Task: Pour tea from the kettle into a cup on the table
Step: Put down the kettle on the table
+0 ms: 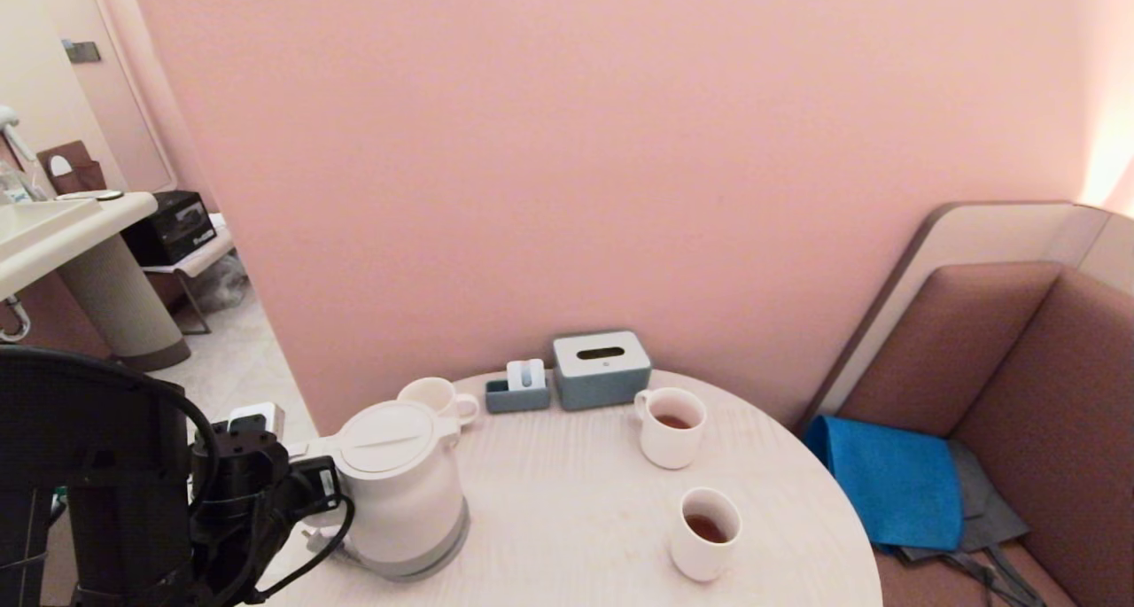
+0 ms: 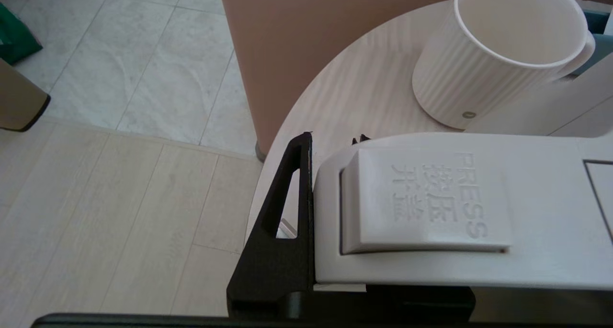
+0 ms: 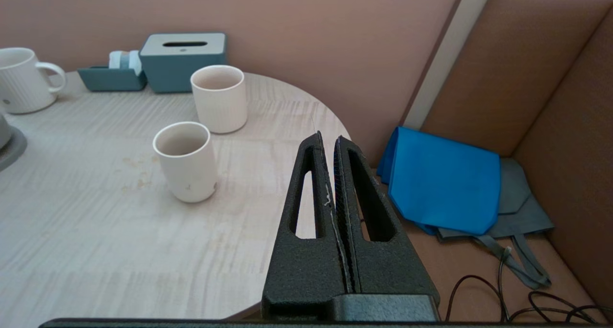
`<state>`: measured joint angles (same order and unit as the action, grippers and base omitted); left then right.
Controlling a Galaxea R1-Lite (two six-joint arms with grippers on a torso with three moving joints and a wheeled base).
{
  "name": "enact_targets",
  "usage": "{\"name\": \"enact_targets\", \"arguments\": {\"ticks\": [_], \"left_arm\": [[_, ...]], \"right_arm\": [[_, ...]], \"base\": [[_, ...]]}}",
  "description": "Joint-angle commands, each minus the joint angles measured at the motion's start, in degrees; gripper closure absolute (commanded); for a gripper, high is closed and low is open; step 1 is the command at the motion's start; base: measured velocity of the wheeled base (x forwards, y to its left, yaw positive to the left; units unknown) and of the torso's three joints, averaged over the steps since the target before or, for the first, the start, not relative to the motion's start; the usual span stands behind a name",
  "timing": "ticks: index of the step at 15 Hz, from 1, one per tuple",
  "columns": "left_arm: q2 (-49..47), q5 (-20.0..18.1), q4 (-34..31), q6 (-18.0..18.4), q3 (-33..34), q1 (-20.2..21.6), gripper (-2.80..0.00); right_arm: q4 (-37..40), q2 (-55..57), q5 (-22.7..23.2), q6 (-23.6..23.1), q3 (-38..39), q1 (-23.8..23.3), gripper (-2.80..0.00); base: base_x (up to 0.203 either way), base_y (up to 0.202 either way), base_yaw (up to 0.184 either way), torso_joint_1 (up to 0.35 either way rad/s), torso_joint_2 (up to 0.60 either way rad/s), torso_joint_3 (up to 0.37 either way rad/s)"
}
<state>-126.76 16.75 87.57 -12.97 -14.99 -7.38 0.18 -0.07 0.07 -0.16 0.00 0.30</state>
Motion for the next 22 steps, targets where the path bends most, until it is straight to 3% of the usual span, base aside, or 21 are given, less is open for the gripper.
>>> {"name": "enact_targets", "arguments": {"ticks": [1,5,14,15,22], "left_arm": [[-1.1,0.1,2.4,0.0,-0.2,0.0,0.00],[-2.1,0.1,2.4,0.7,-3.3,-0.1,0.00],[-2.5,0.3,2.4,1.9,-1.9,-0.3,0.00],[-2.4,0.3,2.4,1.9,-1.9,-0.3,-2.80],[0.0,0.2,2.4,2.1,1.2,-0.4,-2.80]], "right_arm": [[0.0,0.1,0.0,0.0,0.0,0.0,0.00],[0.0,0.1,0.0,0.0,0.0,0.0,0.00],[0.0,0.1,0.0,0.0,0.0,0.0,0.00],[0.0,0.1,0.0,0.0,0.0,0.0,0.00],[0.0,0.1,0.0,0.0,0.0,0.0,0.00]], "base": [[0.000,0.000,0.000,0.000,0.00,0.000],[0.000,0.000,0.000,0.000,0.00,0.000],[0.000,0.000,0.000,0.000,0.00,0.000],[0.000,0.000,0.000,0.000,0.00,0.000],[0.000,0.000,0.000,0.000,0.00,0.000]]}}
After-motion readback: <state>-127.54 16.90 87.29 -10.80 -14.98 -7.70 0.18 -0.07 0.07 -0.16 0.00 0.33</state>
